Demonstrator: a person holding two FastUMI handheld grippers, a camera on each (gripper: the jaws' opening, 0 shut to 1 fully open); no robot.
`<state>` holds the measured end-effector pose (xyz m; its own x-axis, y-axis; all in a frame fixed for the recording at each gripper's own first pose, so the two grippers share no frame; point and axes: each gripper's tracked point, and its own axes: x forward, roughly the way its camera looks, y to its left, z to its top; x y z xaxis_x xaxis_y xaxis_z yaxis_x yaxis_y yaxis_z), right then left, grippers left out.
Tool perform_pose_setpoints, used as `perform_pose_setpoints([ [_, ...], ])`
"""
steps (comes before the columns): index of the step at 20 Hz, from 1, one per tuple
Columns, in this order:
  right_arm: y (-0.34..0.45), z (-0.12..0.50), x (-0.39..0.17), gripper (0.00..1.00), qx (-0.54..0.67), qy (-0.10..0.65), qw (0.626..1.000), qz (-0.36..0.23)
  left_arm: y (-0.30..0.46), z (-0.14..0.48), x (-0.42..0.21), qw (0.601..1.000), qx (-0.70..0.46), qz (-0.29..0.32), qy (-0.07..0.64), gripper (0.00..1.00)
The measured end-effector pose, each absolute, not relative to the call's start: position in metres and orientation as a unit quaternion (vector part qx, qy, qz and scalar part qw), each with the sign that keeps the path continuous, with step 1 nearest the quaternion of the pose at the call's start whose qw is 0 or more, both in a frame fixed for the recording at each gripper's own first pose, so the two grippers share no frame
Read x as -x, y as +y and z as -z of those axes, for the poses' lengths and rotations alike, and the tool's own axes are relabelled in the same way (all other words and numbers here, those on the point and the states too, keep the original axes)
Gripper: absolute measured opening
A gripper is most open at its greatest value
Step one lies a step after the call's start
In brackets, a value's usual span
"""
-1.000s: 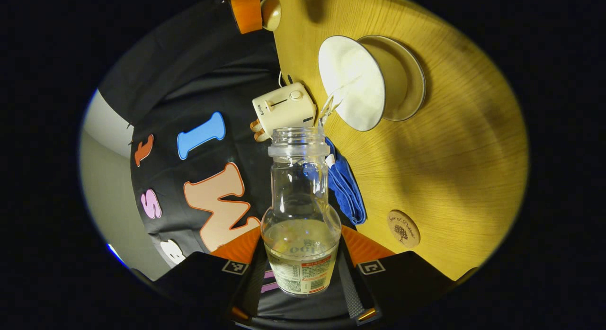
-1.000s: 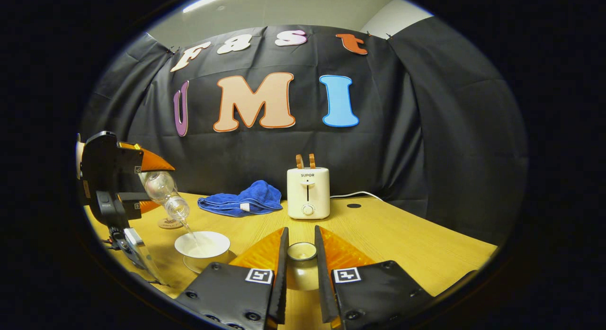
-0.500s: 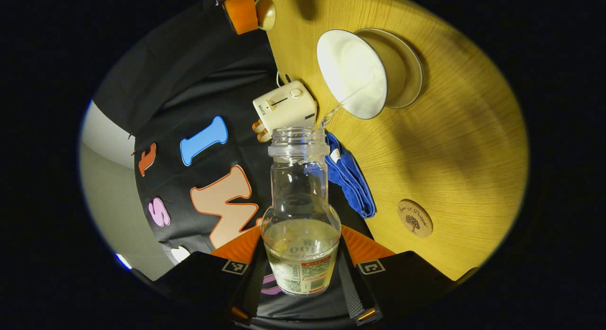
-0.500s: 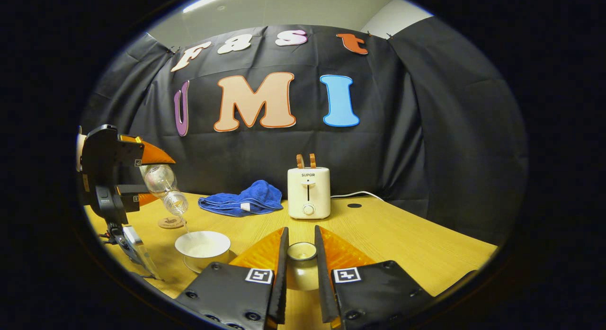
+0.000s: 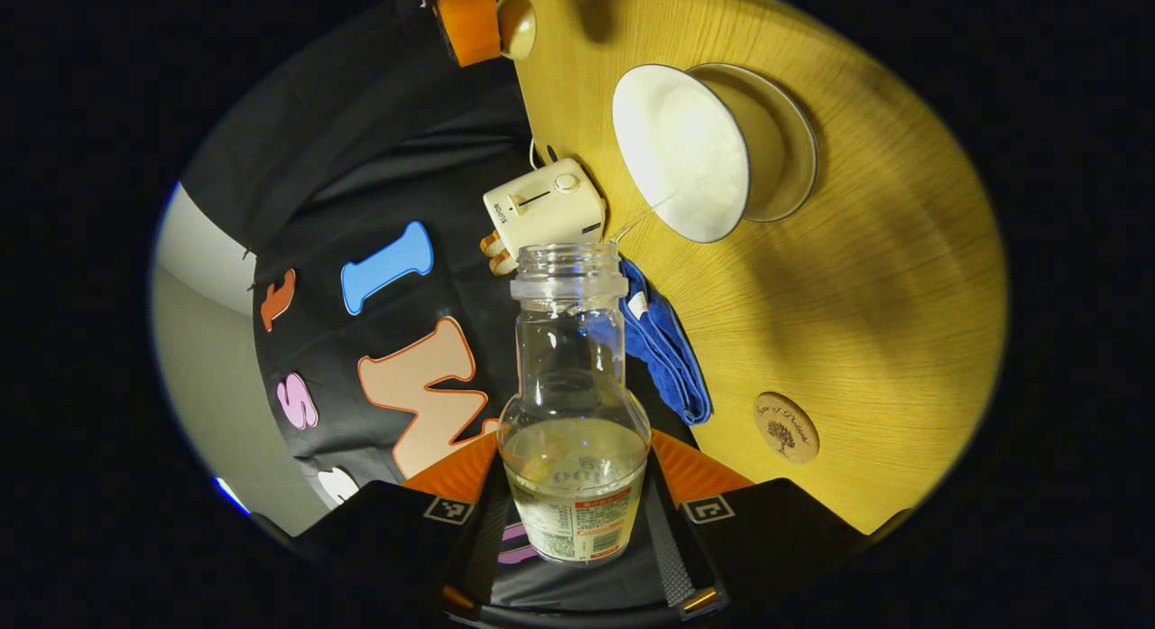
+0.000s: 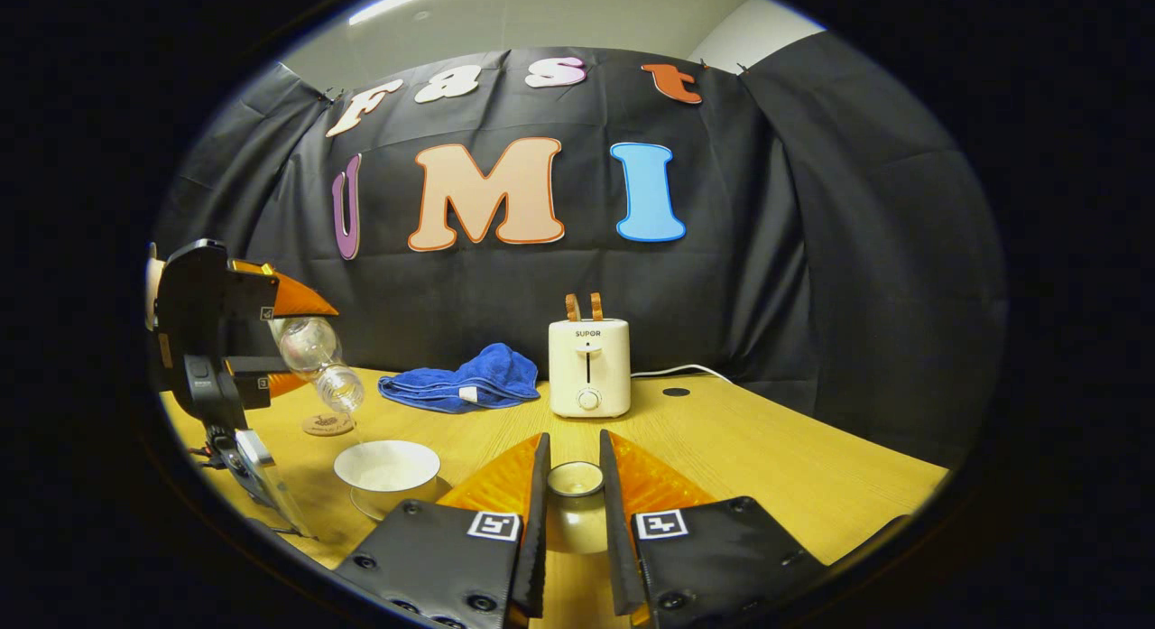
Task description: Open the teacup lid with one hand, grasp the water bottle and pour water into the teacup with the other hand; after pouring, place the water bottle on the coaster and then close the teacup lid.
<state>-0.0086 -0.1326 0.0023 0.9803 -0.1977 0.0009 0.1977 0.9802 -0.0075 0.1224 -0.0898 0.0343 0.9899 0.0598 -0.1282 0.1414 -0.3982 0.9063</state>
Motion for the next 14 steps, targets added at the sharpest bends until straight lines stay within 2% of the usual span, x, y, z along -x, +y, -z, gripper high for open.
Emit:
perform_pose_setpoints([
  [7, -0.133, -0.002, 0.009, 0.32, 0.004, -0.001, 0.995, 0.099, -0.080, -0.004, -0.122, 0.638, -0.763, 0.056, 0.087, 0.68],
  [14, -0.133, -0.002, 0.009, 0.33, 0.004, 0.000, 0.995, 0.099, -0.071, 0.003, -0.128, 0.819, -0.568, 0.047, 0.069, 0.68],
])
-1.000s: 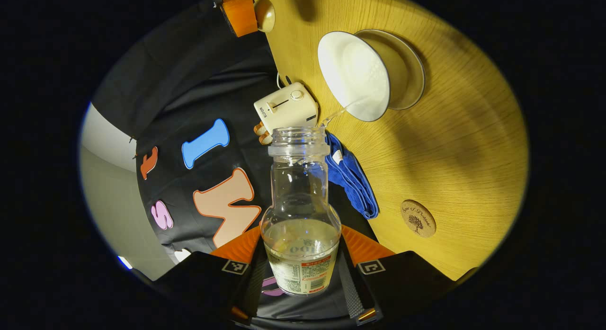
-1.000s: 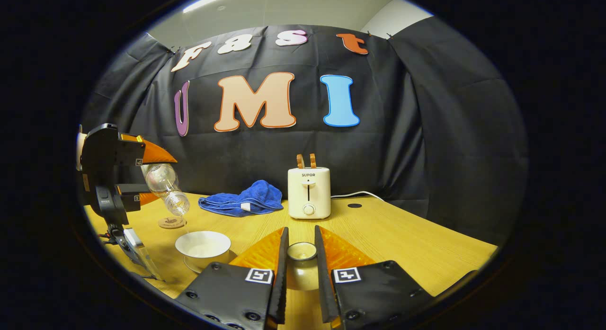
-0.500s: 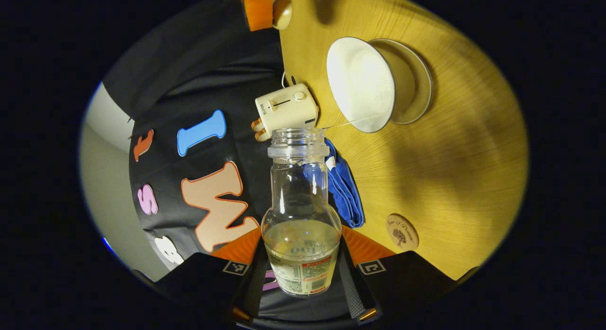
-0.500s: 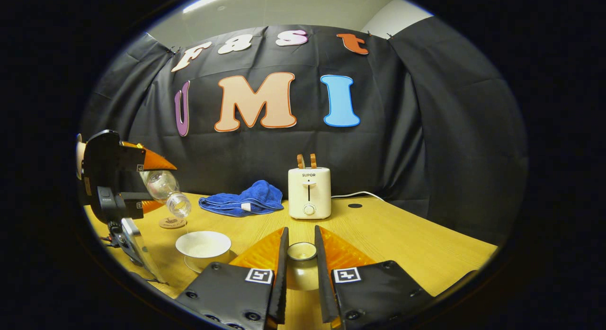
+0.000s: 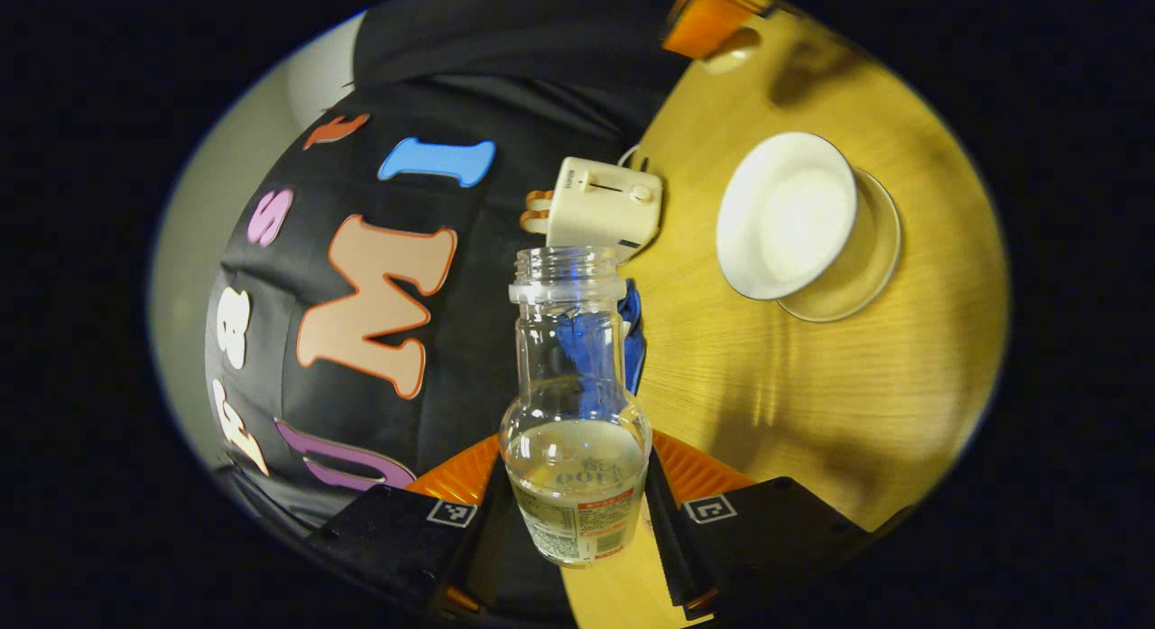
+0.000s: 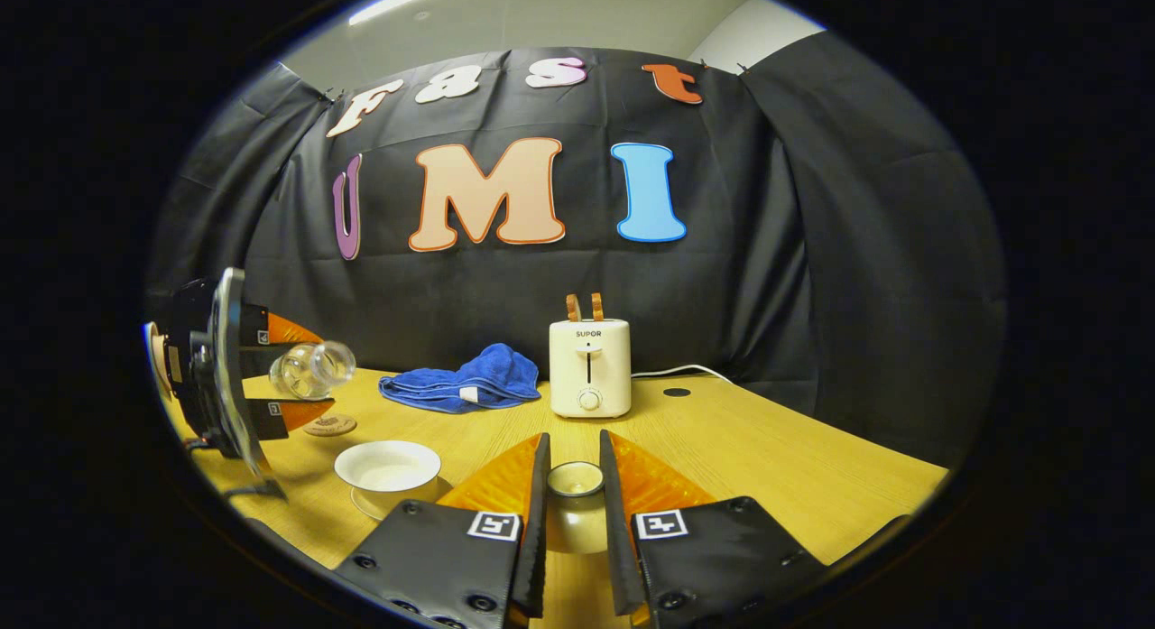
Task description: Open the teacup lid with one hand, grasp the water bottle and pour water into the teacup with the other hand; after pouring, place the water bottle on the coaster and then close the teacup lid.
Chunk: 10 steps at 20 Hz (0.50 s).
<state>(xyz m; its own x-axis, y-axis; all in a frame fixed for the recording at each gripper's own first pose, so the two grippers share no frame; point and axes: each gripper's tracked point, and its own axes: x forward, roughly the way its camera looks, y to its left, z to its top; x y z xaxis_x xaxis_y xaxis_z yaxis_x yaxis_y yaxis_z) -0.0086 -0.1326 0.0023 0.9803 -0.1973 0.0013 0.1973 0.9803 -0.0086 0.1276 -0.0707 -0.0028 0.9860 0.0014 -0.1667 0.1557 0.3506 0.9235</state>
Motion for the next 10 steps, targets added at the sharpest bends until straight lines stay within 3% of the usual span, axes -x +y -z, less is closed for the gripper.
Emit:
perform_pose_setpoints([
  [5, -0.132, -0.003, 0.009, 0.32, 0.005, 0.000, 0.995, 0.099, -0.041, -0.002, -0.131, 0.913, -0.400, 0.015, 0.077, 0.65],
  [10, -0.133, -0.002, 0.009, 0.32, 0.005, 0.000, 0.995, 0.100, -0.003, -0.022, -0.134, 0.968, -0.244, -0.031, 0.044, 0.68],
])
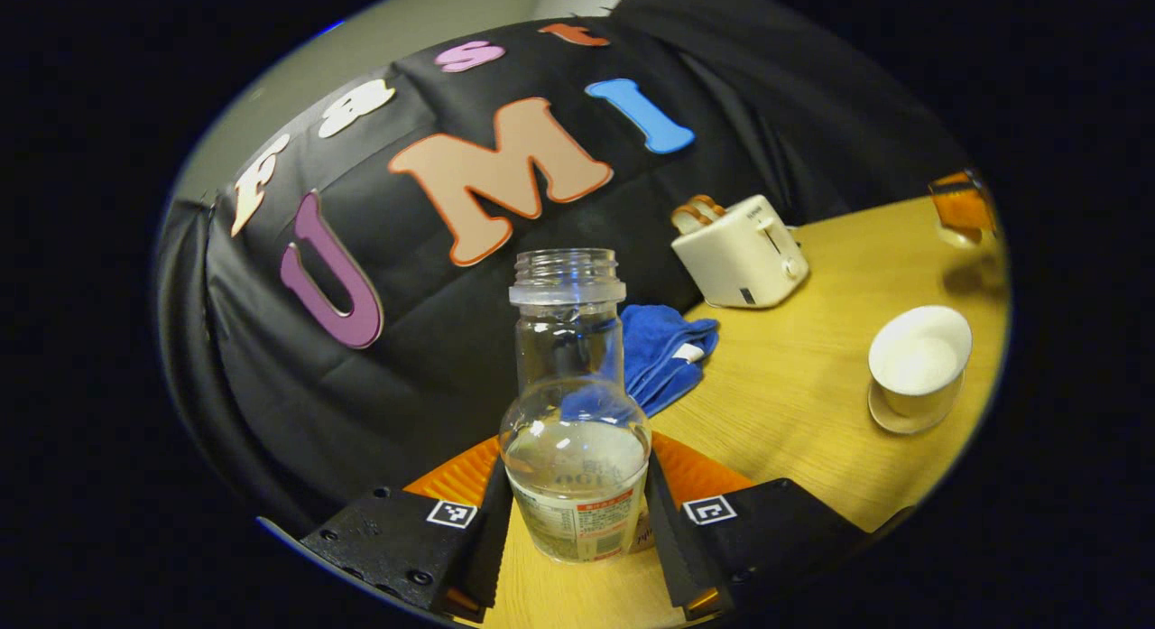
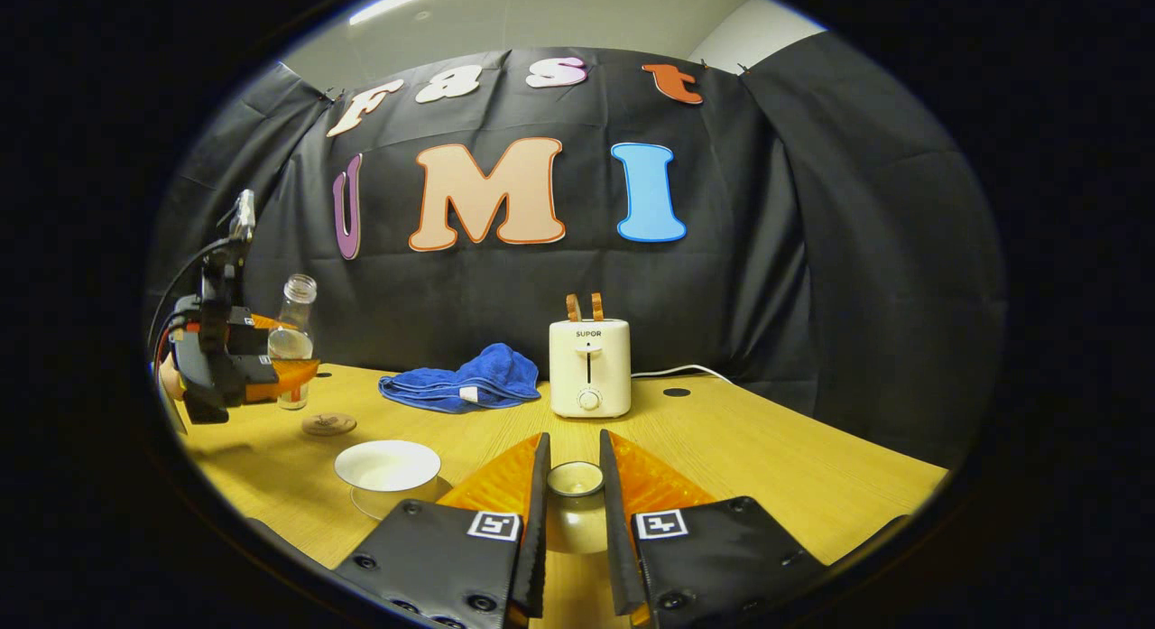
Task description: Open the teacup lid with one hand, grasp the water bottle and pour water into the teacup with the other hand; after pouring, place the water bottle on the coaster and then close the teacup lid.
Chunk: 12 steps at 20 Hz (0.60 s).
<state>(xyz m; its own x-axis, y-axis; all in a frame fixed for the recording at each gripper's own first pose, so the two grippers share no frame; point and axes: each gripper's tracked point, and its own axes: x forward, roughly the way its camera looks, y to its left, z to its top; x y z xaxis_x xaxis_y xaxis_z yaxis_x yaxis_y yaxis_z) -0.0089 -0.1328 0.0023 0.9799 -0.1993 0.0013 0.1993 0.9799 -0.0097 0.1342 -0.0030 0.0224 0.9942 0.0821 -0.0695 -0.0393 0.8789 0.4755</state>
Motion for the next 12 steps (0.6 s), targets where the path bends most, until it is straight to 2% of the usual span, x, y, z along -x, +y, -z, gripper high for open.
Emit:
perform_pose_setpoints([
  [6, -0.133, -0.003, 0.009, 0.32, 0.005, 0.000, 0.995, 0.103, 0.027, -0.019, -0.141, 0.995, -0.088, -0.047, 0.012, 0.67],
  [12, -0.133, -0.002, 0.010, 0.32, 0.005, -0.001, 0.995, 0.104, 0.024, 0.000, -0.155, 0.999, -0.035, -0.026, 0.021, 0.68],
])
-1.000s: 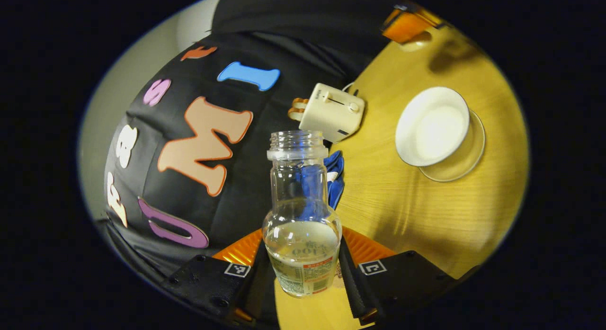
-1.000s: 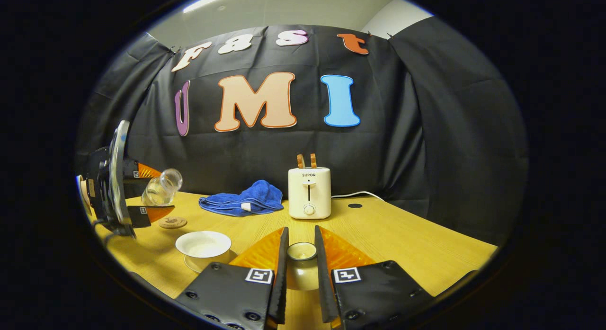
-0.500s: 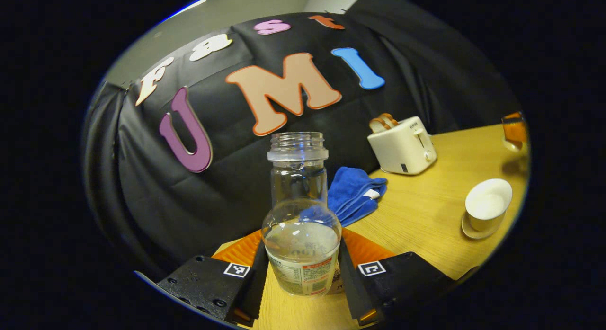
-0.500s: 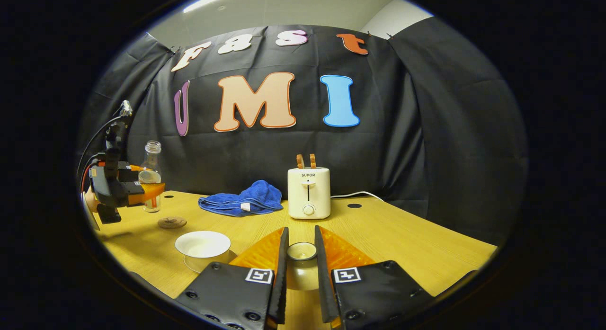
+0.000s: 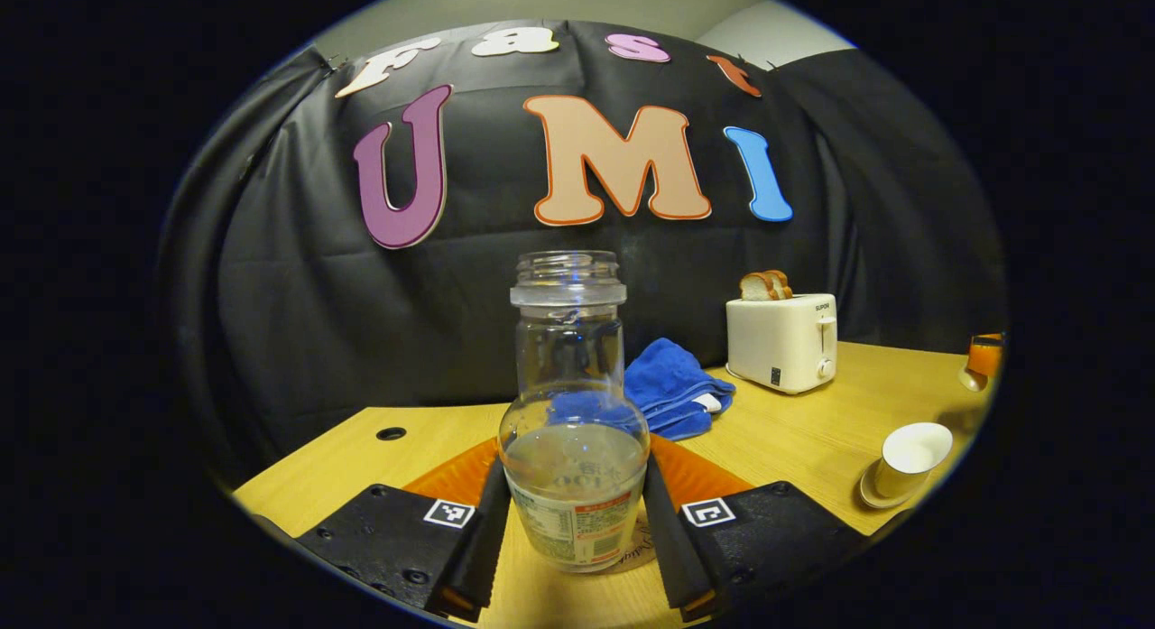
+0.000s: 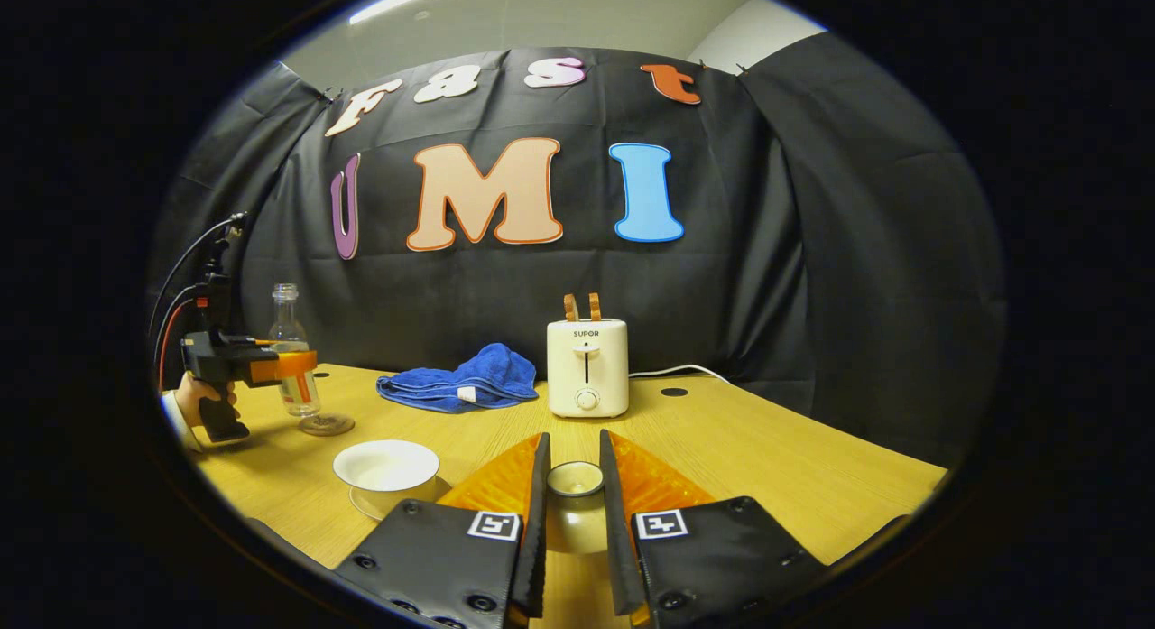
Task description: Open the teacup lid with one hand, grasp the water bottle and pour water into the teacup with the other hand; after pouring, place the water bottle on the coaster and then close the teacup lid.
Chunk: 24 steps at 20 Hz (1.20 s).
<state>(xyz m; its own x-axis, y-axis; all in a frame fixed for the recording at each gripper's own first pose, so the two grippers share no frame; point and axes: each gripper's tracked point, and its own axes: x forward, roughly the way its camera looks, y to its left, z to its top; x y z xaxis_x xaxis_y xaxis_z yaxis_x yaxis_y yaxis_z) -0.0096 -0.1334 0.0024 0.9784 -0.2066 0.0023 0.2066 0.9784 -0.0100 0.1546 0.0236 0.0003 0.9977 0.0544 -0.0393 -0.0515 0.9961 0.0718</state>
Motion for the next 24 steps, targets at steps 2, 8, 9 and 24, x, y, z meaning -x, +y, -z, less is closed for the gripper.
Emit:
perform_pose_setpoints([
  [2, -0.134, -0.002, 0.010, 0.33, 0.005, 0.000, 0.995, 0.104, 0.024, 0.003, -0.158, 0.999, -0.025, -0.025, 0.018, 0.68],
  [8, -0.133, -0.003, 0.010, 0.32, 0.005, 0.000, 0.995, 0.102, 0.014, 0.012, -0.167, 0.999, -0.020, -0.012, 0.027, 0.68],
  [9, -0.133, -0.003, 0.009, 0.32, 0.005, 0.000, 0.995, 0.102, 0.013, 0.015, -0.169, 0.999, -0.018, -0.009, 0.030, 0.68],
  [24, -0.132, -0.003, 0.010, 0.33, 0.005, -0.001, 0.995, 0.097, 0.014, 0.016, -0.168, 1.000, -0.012, -0.015, 0.024, 0.92],
])
